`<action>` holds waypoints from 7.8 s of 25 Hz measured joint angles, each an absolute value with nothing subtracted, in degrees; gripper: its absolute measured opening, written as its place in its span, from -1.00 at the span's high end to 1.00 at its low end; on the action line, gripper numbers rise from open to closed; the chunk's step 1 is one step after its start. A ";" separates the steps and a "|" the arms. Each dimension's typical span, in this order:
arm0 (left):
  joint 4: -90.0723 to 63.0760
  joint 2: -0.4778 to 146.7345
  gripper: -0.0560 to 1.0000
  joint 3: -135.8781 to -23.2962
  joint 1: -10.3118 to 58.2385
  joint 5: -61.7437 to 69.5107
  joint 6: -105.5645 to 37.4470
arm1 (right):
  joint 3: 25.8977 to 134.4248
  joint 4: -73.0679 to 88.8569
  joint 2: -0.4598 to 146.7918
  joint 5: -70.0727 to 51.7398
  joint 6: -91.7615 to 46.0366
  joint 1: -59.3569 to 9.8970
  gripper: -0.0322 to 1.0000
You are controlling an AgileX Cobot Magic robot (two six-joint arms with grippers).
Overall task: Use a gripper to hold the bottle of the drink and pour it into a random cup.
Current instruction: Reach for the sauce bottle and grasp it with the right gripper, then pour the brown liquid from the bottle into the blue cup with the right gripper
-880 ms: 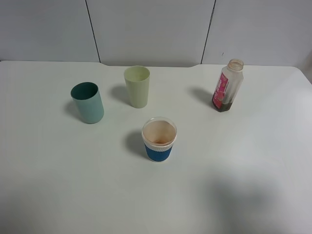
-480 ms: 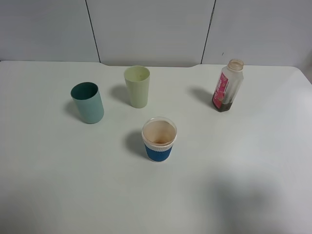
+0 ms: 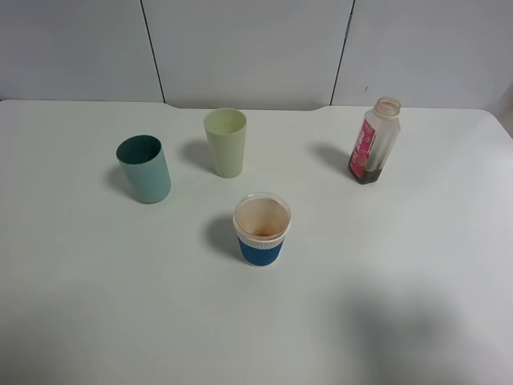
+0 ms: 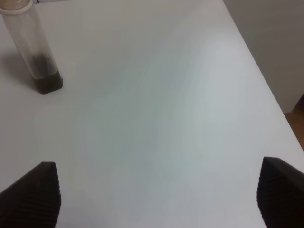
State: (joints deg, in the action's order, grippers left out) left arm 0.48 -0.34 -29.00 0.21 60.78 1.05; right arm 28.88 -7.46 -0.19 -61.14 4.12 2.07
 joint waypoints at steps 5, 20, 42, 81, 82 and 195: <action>0.48 -0.34 -0.86 -29.00 0.21 60.78 1.05 | 28.88 -7.46 -0.19 -61.14 4.12 2.07 -0.64; 0.48 -0.34 -0.86 -29.00 0.21 60.78 1.05 | 28.88 -7.46 -0.19 -61.14 4.12 2.07 -0.64; 0.48 -0.34 -0.86 -29.00 0.21 60.78 1.05 | 32.17 -4.11 3.39 -59.06 4.12 2.07 -0.64; 0.48 -0.34 -0.86 -29.00 0.21 60.78 1.05 | 30.71 -5.55 64.82 -19.33 3.76 -2.68 -0.64; 0.48 -0.34 -0.86 -29.00 0.21 60.78 1.05 | 29.94 -5.55 66.01 -17.40 3.76 -2.68 -0.64; 0.48 -0.34 -0.86 -29.00 0.21 60.78 1.05 | 32.38 -20.99 93.24 33.82 10.96 -7.61 0.25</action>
State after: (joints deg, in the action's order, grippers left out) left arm 0.48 -0.34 -29.00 0.21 60.78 1.05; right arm 32.38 -20.99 93.24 33.82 10.96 -7.61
